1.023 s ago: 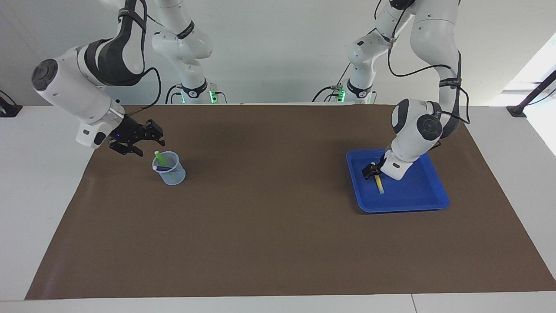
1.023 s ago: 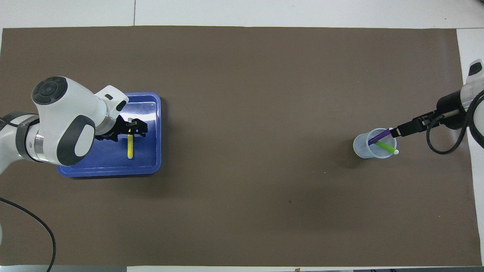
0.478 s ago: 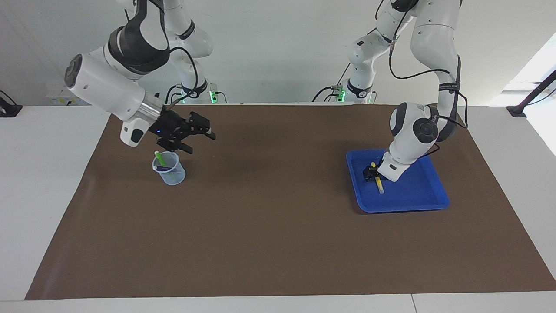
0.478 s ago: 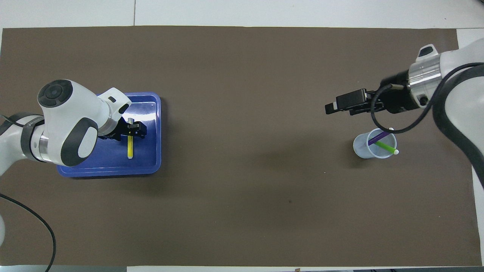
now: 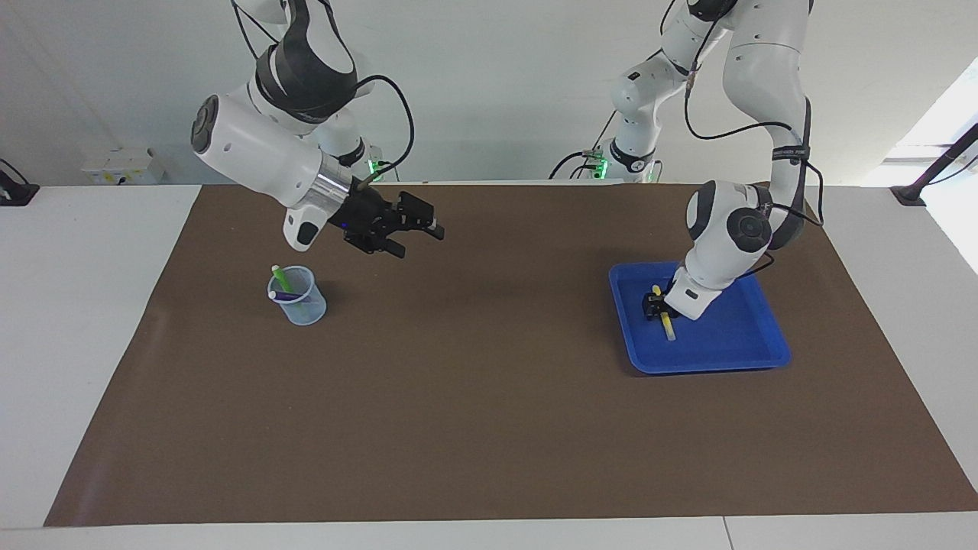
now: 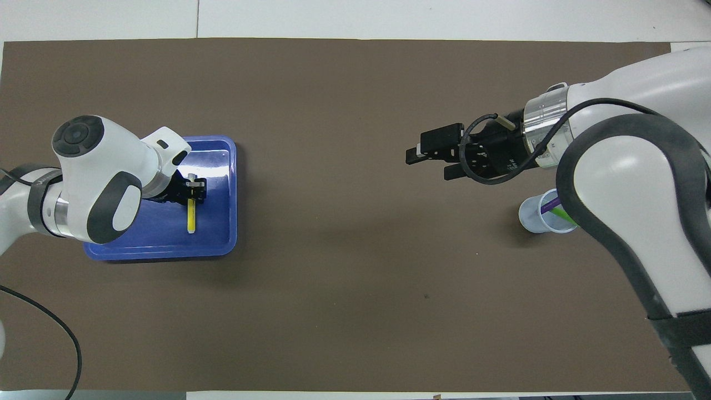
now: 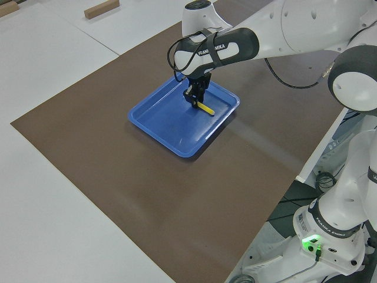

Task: Transfer and insert pens with both arms
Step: 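Grasp the yellow pen with the left gripper while the right gripper returns, then pass the yellow pen from the left gripper to the right gripper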

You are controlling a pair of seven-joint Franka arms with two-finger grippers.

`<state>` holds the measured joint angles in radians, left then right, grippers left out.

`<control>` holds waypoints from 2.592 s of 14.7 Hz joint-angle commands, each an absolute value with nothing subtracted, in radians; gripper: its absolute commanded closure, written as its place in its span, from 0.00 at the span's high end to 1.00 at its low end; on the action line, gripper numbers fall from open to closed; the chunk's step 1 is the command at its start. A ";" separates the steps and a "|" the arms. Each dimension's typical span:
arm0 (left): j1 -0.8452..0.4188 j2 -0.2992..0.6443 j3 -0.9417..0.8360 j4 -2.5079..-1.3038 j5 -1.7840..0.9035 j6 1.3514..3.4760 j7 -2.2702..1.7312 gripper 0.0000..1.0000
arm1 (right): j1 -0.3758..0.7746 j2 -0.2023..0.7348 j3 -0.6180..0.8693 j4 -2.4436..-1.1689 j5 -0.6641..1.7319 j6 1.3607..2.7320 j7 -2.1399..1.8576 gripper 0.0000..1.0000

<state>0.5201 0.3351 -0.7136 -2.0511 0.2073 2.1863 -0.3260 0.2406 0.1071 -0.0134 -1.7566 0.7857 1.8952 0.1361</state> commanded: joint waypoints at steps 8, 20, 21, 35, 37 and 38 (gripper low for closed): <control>0.543 0.341 -0.712 -2.004 0.193 2.107 -0.342 0.00 | 0.340 0.103 -0.017 -1.790 0.874 2.092 0.276 1.00; 0.543 0.253 -0.822 -1.813 -0.313 1.844 -1.122 0.00 | 0.489 0.066 -0.015 -1.943 1.120 2.460 0.297 1.00; 0.545 0.252 -0.837 -1.813 -0.363 1.851 -1.185 0.00 | 0.515 0.066 -0.015 -1.950 1.132 2.502 0.310 1.00; 0.538 0.195 -0.953 -1.908 -0.788 2.017 -1.371 0.00 | 0.629 0.051 -0.017 -1.994 1.109 2.543 0.307 0.85; 0.540 0.195 -0.953 -1.908 -0.788 2.017 -1.371 0.00 | 0.618 0.051 -0.018 -1.991 1.066 2.499 0.305 0.81; 0.540 0.195 -0.953 -1.908 -0.788 2.017 -1.371 0.00 | 0.609 0.052 -0.018 -1.979 1.036 2.470 0.304 0.81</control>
